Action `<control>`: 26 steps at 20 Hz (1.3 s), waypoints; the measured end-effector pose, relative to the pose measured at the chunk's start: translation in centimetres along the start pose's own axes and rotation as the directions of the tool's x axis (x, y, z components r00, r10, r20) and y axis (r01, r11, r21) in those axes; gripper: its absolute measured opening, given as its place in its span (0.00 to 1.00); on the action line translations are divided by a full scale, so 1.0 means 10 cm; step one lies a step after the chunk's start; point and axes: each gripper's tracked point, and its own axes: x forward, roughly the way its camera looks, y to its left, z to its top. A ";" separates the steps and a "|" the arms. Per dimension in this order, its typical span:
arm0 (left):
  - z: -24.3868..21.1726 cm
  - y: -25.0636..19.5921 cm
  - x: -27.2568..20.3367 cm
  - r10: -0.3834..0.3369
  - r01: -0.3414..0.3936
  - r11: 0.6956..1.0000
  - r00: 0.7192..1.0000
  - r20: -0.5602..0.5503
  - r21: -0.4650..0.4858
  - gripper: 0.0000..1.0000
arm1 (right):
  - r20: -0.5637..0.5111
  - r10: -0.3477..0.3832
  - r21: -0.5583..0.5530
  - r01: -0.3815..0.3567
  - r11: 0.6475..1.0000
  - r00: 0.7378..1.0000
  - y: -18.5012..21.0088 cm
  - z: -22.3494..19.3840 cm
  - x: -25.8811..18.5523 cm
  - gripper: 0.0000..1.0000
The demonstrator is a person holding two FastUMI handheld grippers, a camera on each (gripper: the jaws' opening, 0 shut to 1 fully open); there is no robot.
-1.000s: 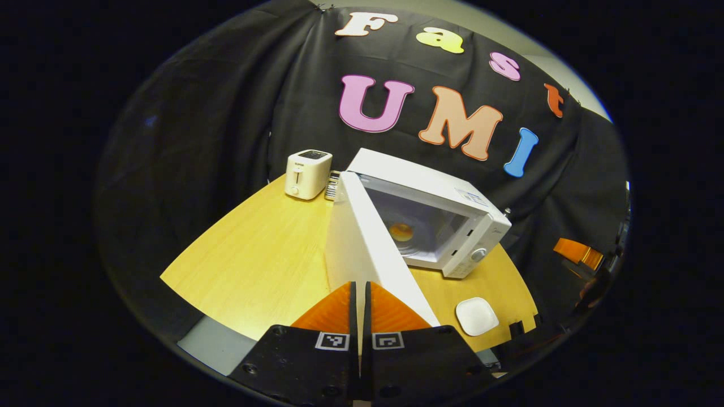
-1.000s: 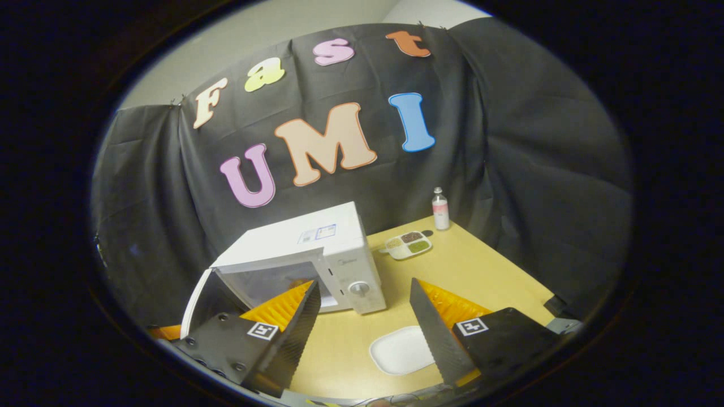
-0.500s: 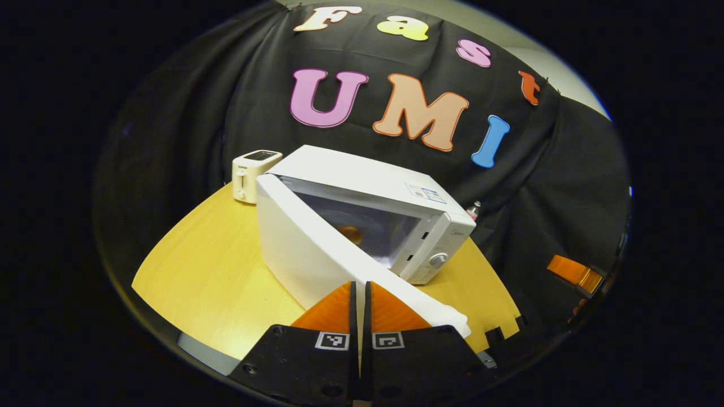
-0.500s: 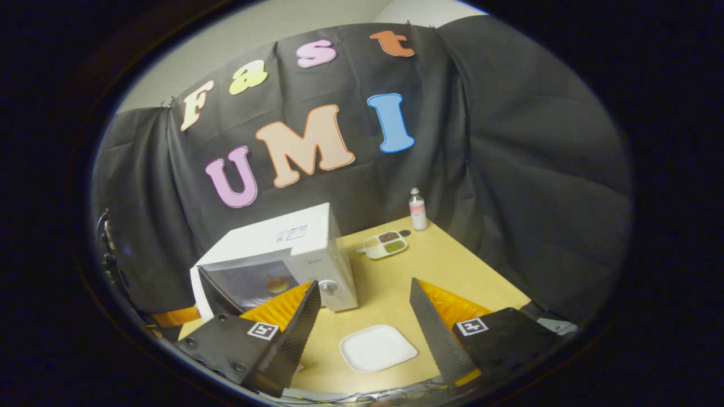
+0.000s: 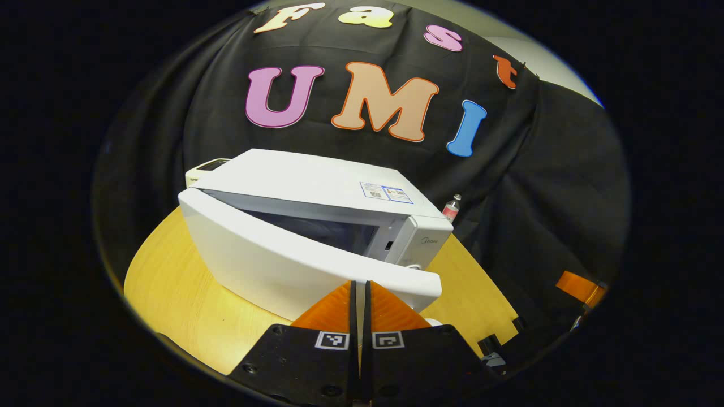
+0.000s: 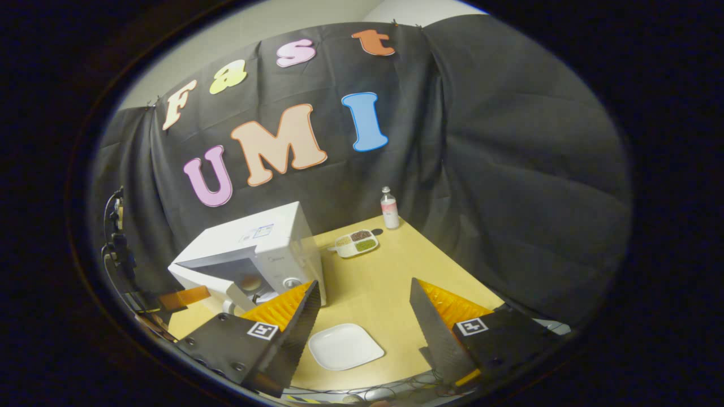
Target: Open the microwave oven with the left hand, put the food in, and close the microwave oven.
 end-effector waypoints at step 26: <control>0.27 -0.06 0.80 0.099 -0.098 0.994 0.994 0.045 -0.041 0.00 | -0.064 0.002 -0.006 -0.003 1.000 0.998 -0.09 0.03 0.31 0.91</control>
